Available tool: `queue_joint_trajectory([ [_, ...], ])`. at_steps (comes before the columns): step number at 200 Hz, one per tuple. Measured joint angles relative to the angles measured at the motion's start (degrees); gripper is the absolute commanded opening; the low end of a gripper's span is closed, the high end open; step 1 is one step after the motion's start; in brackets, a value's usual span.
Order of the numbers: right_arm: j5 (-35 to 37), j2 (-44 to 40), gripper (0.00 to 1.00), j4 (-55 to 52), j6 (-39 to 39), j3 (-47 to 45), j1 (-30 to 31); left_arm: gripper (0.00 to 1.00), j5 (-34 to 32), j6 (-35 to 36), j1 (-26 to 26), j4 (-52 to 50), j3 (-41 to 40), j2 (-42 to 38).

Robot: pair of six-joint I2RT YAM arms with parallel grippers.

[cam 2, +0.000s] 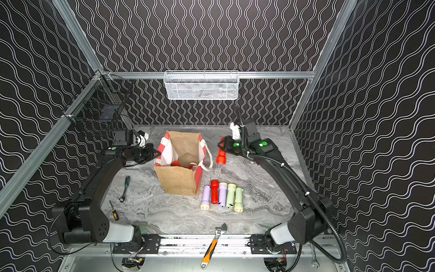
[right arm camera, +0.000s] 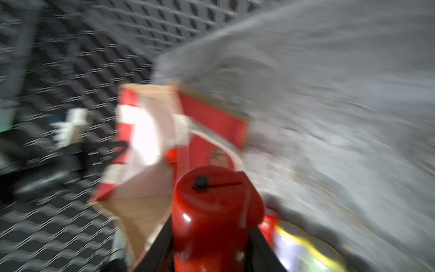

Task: Put the flashlights into the tote bags
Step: Place the flashlight in the canvas bag.

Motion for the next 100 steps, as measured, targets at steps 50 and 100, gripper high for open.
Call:
queue_joint_trajectory([
  [50, -6.01, 13.9, 0.36, 6.51, 0.74, 14.95, 8.09, 0.0, 0.0, -0.02, 0.0, 0.11, -0.2, -0.52],
  [100, -8.63, 23.67, 0.35, 5.18, 0.24, 21.44, 11.74, 0.0, 0.2, -0.02, 0.0, 0.13, -0.26, -0.57],
])
